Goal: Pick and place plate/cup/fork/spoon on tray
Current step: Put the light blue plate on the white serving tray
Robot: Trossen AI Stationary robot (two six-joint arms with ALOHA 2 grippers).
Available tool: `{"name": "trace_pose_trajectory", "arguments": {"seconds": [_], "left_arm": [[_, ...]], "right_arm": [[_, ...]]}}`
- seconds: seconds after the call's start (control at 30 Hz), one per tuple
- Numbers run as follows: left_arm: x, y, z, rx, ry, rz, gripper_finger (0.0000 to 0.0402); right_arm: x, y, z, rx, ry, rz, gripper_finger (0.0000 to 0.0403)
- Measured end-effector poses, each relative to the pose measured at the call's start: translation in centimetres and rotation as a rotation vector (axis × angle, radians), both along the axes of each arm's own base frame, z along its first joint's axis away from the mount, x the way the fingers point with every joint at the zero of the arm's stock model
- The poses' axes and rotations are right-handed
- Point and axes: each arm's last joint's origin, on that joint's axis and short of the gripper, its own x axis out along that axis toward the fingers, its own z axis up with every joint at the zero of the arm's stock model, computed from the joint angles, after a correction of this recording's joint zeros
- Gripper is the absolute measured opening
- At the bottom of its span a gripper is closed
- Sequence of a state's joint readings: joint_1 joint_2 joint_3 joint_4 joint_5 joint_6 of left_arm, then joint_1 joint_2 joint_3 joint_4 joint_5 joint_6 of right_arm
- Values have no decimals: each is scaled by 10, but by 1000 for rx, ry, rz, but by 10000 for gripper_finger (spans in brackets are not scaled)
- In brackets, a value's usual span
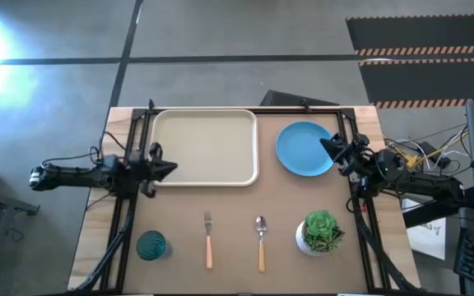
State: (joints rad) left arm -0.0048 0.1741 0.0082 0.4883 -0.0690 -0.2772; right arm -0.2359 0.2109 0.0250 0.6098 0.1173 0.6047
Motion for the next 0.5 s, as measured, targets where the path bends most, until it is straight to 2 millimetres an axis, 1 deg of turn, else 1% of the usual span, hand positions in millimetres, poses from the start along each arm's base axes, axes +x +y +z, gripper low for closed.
{"name": "trace_pose_trajectory", "arguments": {"seconds": [0.07,0.17,0.23,0.33,0.43,0.5], "left_arm": [[-4,0,10,-49,-119,-14,0],[-10,0,21,51,-240,37,0],[-14,1,26,28,-305,37,0],[-14,1,31,12,-314,32,0],[-15,0,46,22,-327,22,1],[-13,0,57,44,-307,33,7]], "right_arm": [[1,-1,-1,6,10,-23,9],[3,-1,-2,6,32,-28,9],[4,-2,-3,8,43,-28,9],[5,-2,-4,16,51,-26,9],[6,-2,-3,41,36,-14,9],[7,-2,4,44,15,-11,9]]}}
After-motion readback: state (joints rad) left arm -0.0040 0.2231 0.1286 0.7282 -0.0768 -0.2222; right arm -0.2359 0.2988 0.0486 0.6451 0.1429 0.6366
